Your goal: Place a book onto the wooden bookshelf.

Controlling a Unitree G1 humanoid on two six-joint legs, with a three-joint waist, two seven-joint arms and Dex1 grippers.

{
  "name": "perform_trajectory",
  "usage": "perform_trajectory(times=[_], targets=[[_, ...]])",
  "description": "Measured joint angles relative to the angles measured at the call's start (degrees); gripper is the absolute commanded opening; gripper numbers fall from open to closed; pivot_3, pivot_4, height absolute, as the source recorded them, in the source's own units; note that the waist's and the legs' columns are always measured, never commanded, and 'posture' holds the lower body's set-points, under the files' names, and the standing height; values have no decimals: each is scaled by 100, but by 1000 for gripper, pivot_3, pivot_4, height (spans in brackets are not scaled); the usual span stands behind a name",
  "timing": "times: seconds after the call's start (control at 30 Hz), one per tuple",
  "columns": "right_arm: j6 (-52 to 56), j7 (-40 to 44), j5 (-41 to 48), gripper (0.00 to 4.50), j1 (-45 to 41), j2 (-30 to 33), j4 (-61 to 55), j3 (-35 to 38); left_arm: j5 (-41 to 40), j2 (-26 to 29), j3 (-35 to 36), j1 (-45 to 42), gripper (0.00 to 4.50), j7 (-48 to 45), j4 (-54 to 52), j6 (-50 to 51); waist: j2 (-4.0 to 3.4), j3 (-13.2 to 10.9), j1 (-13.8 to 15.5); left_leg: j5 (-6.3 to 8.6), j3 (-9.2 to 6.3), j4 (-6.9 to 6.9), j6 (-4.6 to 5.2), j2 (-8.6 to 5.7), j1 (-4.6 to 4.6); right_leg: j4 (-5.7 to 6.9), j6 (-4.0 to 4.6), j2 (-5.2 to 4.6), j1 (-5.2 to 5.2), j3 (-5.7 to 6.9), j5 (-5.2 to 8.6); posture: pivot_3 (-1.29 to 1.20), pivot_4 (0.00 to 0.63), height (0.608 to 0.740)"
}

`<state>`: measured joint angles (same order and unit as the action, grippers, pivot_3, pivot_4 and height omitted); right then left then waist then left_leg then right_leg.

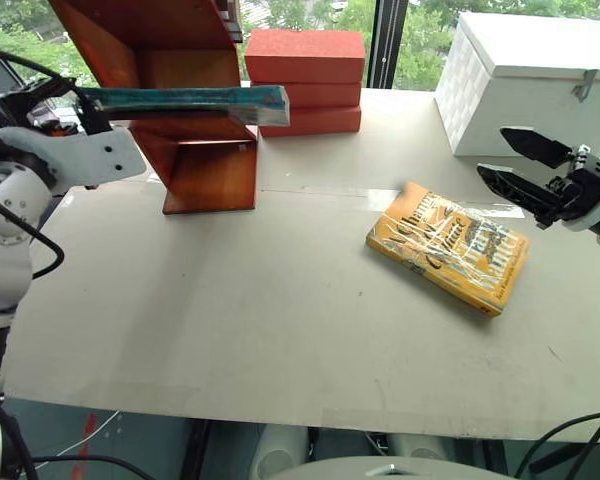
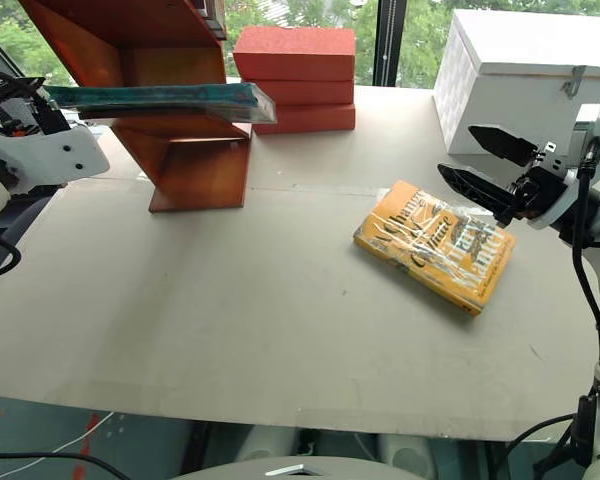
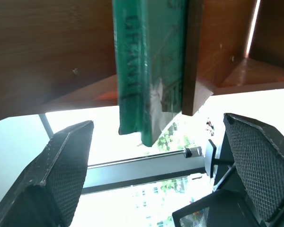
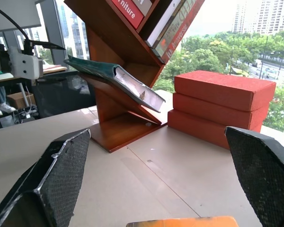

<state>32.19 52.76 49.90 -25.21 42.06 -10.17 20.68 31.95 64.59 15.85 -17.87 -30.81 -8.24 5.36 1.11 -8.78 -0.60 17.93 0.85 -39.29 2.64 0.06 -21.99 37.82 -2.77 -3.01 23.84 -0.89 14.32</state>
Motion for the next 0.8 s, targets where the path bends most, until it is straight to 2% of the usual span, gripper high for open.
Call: perform_trajectory(times=[0.17,0.27,0.33,0.37,0.4,0.53,0.63,0.8], targets=[[-81,112,-175,4500,430,77,11,52,-611,-579,912,1074,4469,143,-471,-609,-1,1,0,-1,0,11,-3,2,0,-6,1,-13,4,5,0,0,150,740],[-278,181,-399,4500,877,84,-2,65,-1763,-1403,1116,1515,4469,-140,-780,-706,-8,10,44,0,-3,8,-3,2,3,-10,2,-21,-3,9,-1,0,150,740],[-621,276,-718,4500,1489,62,-26,63,-3008,-2051,985,2184,4469,-717,-1170,-295,-7,14,56,-7,-4,6,-18,2,1,-11,2,-23,-4,11,-1,0,150,740],[-672,301,-770,4500,1634,43,-23,63,-3258,-2206,897,2357,4469,-842,-1246,-167,-7,13,54,-8,-4,8,-19,2,1,-15,2,-23,-4,10,-1,0,150,740],[-820,305,-891,4500,1976,-32,-81,67,-3844,-2492,727,2710,4469,-1082,-1464,212,-6,14,51,-9,-5,8,-20,3,1,-15,2,-22,-4,10,-1,0,150,740],[-1526,465,-1337,4500,3213,-406,-400,7,-5058,-3118,85,3648,4469,-1378,-2206,1223,-13,18,53,4,-9,8,2,3,21,-11,3,-22,-23,12,0,0,150,740],[-1860,457,-1568,4500,3817,-727,-541,-91,-5321,-3396,-311,3951,4469,-1273,-2459,1536,-20,23,43,5,-9,7,3,2,38,-2,8,-22,-37,11,-3,0,150,740],[-2726,421,-2151,4500,5034,-1352,-700,-484,-5132,-3624,-741,4046,4469,-859,-2438,1622,-34,42,56,4,-11,7,3,4,64,1,19,-15,-55,12,-3,0,150,740]])
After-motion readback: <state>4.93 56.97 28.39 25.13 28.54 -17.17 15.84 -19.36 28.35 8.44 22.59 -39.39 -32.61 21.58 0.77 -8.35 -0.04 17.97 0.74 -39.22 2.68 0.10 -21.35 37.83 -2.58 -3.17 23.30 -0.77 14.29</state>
